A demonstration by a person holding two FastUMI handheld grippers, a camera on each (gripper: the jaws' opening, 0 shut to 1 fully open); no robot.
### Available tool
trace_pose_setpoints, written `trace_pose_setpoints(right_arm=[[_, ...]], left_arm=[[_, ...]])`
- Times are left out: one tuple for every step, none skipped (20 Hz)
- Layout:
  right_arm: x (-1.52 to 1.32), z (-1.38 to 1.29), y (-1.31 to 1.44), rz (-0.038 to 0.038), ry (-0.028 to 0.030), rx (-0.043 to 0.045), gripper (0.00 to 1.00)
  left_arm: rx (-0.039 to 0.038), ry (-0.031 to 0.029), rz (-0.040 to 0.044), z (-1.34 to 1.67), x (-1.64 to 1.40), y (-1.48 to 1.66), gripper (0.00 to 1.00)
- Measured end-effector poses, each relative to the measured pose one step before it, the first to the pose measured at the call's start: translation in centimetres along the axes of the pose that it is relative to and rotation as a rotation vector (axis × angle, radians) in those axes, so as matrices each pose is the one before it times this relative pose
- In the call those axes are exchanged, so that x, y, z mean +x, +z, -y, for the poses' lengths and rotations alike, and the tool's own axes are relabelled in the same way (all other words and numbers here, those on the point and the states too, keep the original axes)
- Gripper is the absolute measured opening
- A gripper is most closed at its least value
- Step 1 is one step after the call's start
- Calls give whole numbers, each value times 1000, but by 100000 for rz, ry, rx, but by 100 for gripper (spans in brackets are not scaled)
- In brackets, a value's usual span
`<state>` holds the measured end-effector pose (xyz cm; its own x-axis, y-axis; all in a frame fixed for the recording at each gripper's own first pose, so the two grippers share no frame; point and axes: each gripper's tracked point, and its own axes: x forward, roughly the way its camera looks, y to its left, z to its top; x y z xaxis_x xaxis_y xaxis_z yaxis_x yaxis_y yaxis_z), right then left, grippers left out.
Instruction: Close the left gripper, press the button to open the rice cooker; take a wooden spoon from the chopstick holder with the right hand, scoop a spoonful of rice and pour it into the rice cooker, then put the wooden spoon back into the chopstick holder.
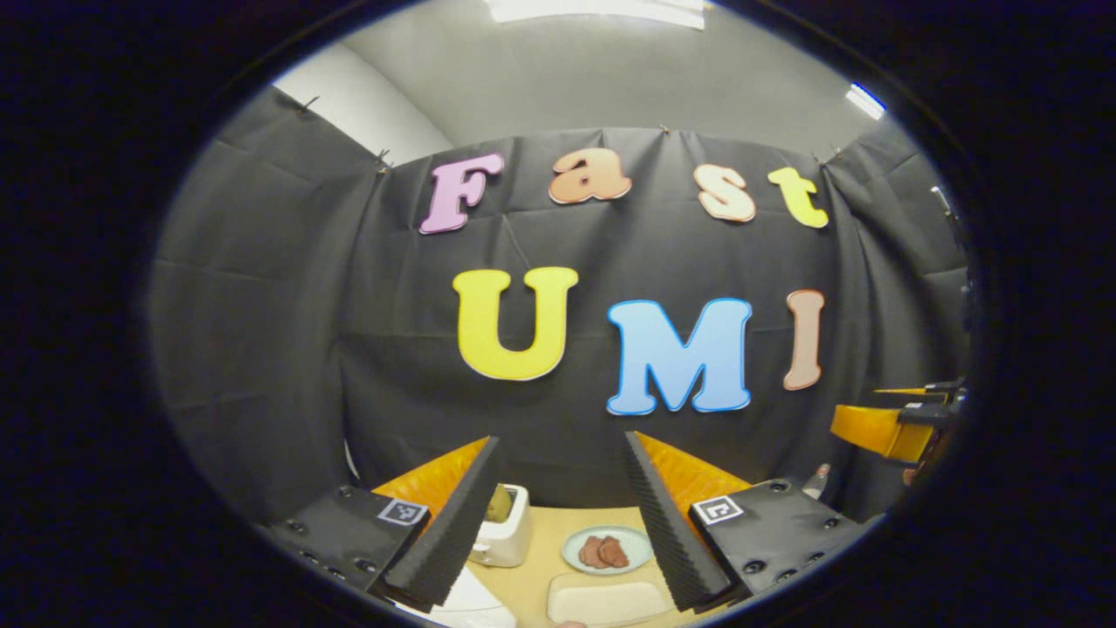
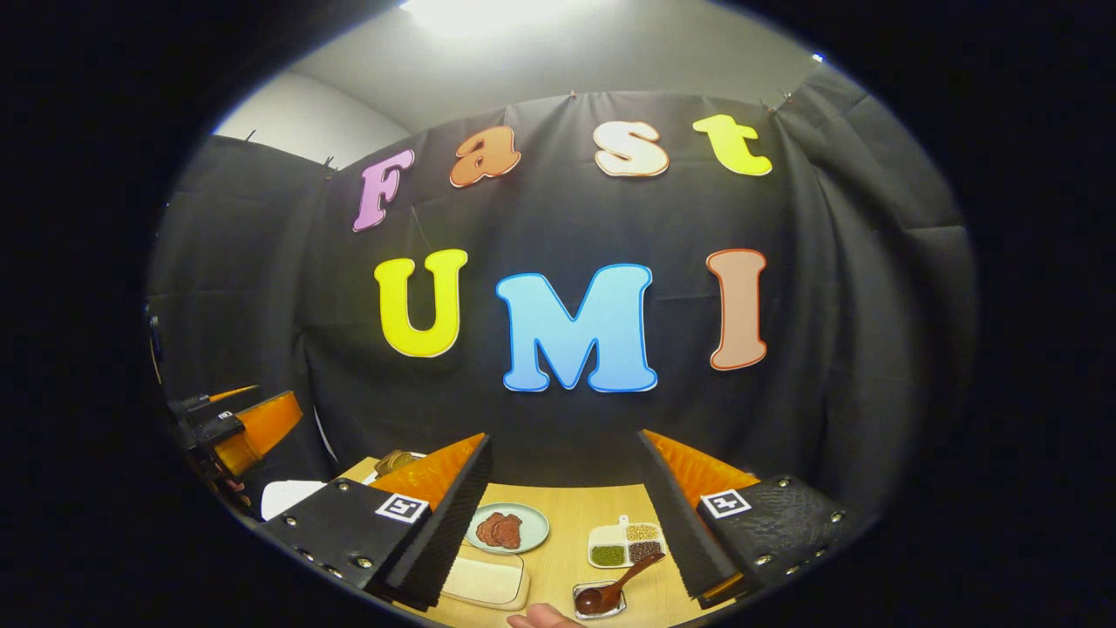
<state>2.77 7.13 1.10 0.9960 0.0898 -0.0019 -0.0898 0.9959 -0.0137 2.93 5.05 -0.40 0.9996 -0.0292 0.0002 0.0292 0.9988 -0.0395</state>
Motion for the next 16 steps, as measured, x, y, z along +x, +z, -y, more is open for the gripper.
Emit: trace_pose_setpoints(right_arm=[[-137,105,717,1359,-893,-590,98],[-205,90,869,1899,-857,-462,98],[-127,-63,600,1667,-839,591,98],[-148,-237,293,849,-494,1111,98],[-208,-222,69,-18,-223,932,98],[-132,-176,-68,-200,-489,312,98],[-94,-78,-131,-340,-712,-323,98],[12,-298,-239,-617,-359,-324,98],[-39,-230,-255,-848,-309,-239,98],[-40,-260,-193,-557,-336,-39,98],[-71,-219,-194,-524,-450,69,98],[-124,-365,-147,-495,102,-22,98],[-127,-102,-103,67,-296,-322,98],[61,-117,5,362,-251,-423,98],[44,-183,-106,136,-44,-178,98],[33,-216,-162,-27,205,88,98]], left_arm=[[-1728,-1995,1385,968,-54,778,96],[-1162,-1537,1602,707,-95,736,95],[-619,-1142,800,390,-54,485,95],[-85,-1403,25,356,-122,285,95],[198,-1008,-269,176,-59,-74,95],[23,-1040,-24,50,-218,232,96],[73,-616,303,-73,-99,388,96],[-75,-260,430,-362,-225,217,95],[2,-42,-103,-448,-245,-37,94],[-126,-117,15,-520,-91,62,94],[-14,96,-413,-450,-52,-116,94],[-21,627,-101,-674,-304,-224,94],[-120,615,-524,-772,-162,-175,94],[-322,562,-286,-581,-138,-227,94],[-283,527,-311,-535,-51,-231,96],[15,339,-70,-496,-15,-15,96]])
